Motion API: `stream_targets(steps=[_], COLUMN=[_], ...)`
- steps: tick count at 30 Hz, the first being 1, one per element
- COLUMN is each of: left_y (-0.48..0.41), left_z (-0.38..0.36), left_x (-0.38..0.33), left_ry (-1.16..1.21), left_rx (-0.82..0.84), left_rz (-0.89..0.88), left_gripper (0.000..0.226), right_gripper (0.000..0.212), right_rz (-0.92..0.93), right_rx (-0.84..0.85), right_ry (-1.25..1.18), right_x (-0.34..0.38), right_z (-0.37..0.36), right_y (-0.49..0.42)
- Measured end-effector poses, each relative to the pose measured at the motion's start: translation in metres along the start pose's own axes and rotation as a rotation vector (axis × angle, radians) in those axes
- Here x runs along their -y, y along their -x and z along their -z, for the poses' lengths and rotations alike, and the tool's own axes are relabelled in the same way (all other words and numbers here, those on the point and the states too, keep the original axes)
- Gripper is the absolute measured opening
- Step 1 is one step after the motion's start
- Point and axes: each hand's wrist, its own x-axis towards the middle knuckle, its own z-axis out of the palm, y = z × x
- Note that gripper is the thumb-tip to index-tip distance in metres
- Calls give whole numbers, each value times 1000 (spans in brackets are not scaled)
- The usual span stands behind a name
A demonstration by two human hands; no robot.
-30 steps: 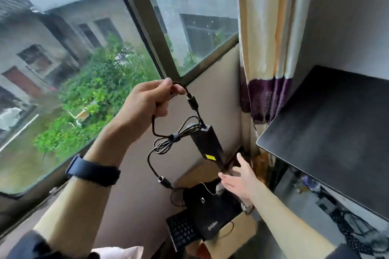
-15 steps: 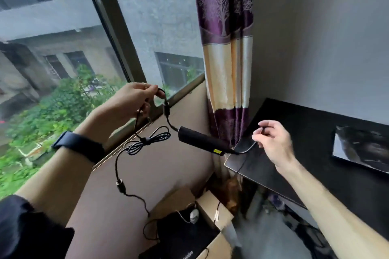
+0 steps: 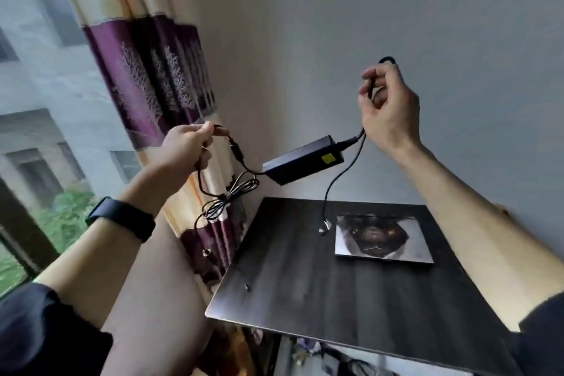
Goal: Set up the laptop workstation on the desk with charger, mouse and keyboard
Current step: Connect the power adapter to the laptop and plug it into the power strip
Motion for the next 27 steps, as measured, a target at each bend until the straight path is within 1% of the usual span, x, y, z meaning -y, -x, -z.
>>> stream_targets(steps=[3, 7, 12, 15, 19, 23, 27], left_y=[-19, -37, -55, -73, -97, -123, -159], left_z=[-78, -164, -267, -313, -359, -397, -428], left_x=[-8, -2, 1, 5, 21, 57, 94], left_ry=[101, 182, 166, 92, -25, -144, -213], left_rx=[25, 36, 104, 126, 181, 243, 327], left_rz=[-2, 25, 92, 124, 119, 93, 121], left_gripper=[31, 31, 33, 33, 31, 31, 33], right_gripper=[29, 29, 30, 29, 27, 26, 29], right_rz=[-15, -65, -148, -200, -279, -394, -503], right_rx=[22, 73, 50, 47, 50, 84, 137], right_ry=[70, 179, 284, 290, 335, 355, 425], right_x=[-55, -124, -218, -268, -332, -393, -452], right_z=[68, 136, 198, 211, 213, 207, 196], right_y=[-23, -45, -67, -77, -74, -54, -45])
